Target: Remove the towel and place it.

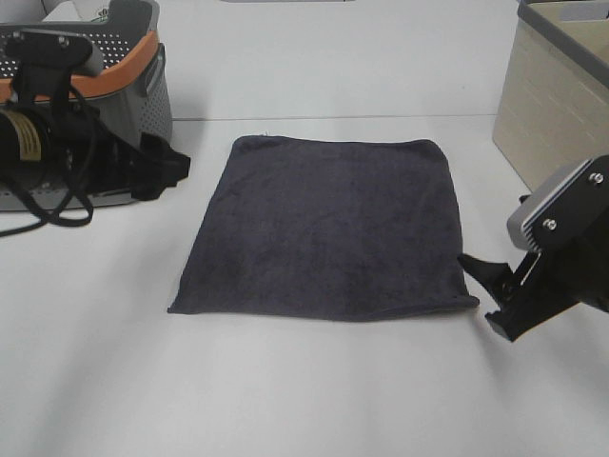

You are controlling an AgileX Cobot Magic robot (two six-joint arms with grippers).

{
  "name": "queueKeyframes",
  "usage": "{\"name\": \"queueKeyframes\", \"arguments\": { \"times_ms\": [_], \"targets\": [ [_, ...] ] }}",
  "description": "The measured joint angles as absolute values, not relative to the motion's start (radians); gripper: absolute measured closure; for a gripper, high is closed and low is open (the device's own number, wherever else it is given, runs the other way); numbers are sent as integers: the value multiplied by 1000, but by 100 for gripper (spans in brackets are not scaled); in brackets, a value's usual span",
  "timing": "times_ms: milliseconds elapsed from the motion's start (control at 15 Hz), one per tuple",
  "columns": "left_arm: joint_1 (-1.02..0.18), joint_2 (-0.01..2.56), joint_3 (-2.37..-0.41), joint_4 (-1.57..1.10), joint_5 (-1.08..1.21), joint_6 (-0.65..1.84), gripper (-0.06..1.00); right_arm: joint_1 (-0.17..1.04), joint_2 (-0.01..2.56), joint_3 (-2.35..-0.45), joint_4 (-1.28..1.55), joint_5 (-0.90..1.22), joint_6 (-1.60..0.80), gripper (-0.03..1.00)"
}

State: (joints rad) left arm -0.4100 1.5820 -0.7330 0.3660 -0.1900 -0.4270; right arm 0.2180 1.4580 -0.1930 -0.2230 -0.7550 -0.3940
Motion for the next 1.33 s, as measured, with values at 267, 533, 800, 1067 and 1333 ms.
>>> {"name": "queueKeyframes", "arguments": {
  "times_ms": [267, 533, 800, 1067, 1333],
  "targets": [
    [-410, 1570, -1002, 366, 193, -385, 22, 218, 1335, -353, -98, -515, -365, 16],
    [-370, 1588, -1399, 252, 622, -206, 22, 218, 1344, -835, 44, 138, -355, 16],
    [-266, 1611, -1613, 86, 784, -93, 22, 216, 1471, -1273, 19, 544, -156, 17],
    [-205, 1611, -1753, 61, 943, -69, 22, 216, 1663, -1740, -147, 1021, -7, 18],
    [-99, 1611, -1844, 0, 1087, -56, 22, 213, 1764, -1991, -159, 1205, -34, 18]
  ]
}}
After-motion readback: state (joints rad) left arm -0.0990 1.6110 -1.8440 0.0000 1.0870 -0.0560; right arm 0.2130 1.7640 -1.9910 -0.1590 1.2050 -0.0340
